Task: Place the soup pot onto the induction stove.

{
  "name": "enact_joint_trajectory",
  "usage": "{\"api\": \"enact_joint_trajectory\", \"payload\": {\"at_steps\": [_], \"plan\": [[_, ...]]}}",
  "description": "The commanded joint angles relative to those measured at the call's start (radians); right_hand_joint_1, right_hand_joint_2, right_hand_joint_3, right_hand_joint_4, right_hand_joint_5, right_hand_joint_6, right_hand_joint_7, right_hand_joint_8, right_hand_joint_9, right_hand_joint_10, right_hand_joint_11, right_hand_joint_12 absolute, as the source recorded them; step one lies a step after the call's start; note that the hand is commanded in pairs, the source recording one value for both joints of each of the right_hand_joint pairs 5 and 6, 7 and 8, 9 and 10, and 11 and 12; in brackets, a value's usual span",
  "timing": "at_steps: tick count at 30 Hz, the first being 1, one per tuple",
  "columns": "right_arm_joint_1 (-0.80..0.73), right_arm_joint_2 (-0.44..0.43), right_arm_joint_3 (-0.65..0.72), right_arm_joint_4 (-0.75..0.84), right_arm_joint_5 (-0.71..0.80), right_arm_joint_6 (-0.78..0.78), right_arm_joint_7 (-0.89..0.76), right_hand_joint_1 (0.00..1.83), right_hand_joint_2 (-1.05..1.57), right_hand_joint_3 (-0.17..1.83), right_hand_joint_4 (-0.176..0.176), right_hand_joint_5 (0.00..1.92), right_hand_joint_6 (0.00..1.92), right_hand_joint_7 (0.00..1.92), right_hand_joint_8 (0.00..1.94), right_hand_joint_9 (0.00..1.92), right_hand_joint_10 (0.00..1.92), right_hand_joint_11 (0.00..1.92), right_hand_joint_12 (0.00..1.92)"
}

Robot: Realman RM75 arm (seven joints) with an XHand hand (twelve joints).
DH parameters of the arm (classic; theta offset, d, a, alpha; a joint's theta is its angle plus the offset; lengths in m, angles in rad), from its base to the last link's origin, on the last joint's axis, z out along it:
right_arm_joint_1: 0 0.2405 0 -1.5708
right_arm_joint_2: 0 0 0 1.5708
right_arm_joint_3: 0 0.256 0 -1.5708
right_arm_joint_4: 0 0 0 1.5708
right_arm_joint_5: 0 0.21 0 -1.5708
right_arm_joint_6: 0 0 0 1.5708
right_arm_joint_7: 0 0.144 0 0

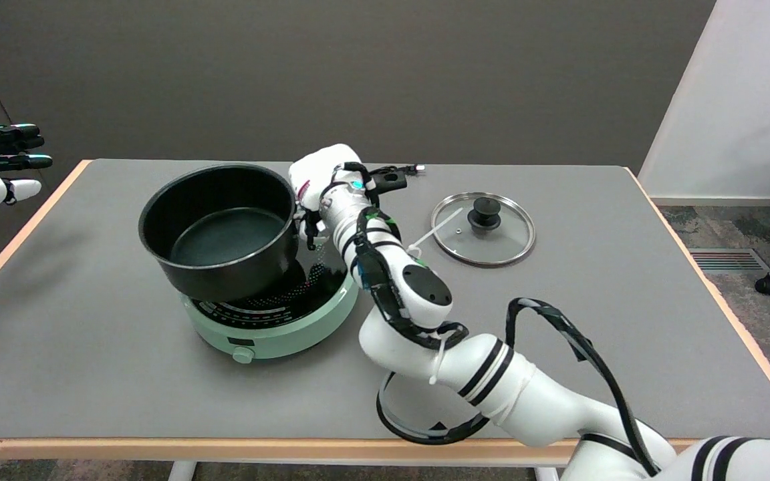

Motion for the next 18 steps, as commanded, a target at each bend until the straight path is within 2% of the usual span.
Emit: {"api": "enact_joint_trajectory", "payload": {"at_steps": [1, 10, 18], "plan": [[-0.021, -0.025, -0.011, -0.003, -0.038, -0.054, -0.015, 0.91, 1.34, 1.06, -0.090, 1.74, 1.74, 1.74, 1.74, 1.74, 1.74, 1.74, 1.74], [-0.022, 0.027, 0.013, 0.012, -0.029, -0.043, -0.011, 0.91, 1.32, 1.08, -0.092, 1.73, 1.73, 1.73, 1.73, 1.73, 1.73, 1.73, 1.73], [-0.021, 0.060, 0.015, 0.002, -0.035, -0.031, 0.059, 0.91, 1.30, 1.09, -0.092, 1.72, 1.72, 1.72, 1.72, 1.72, 1.72, 1.72, 1.72]]}}
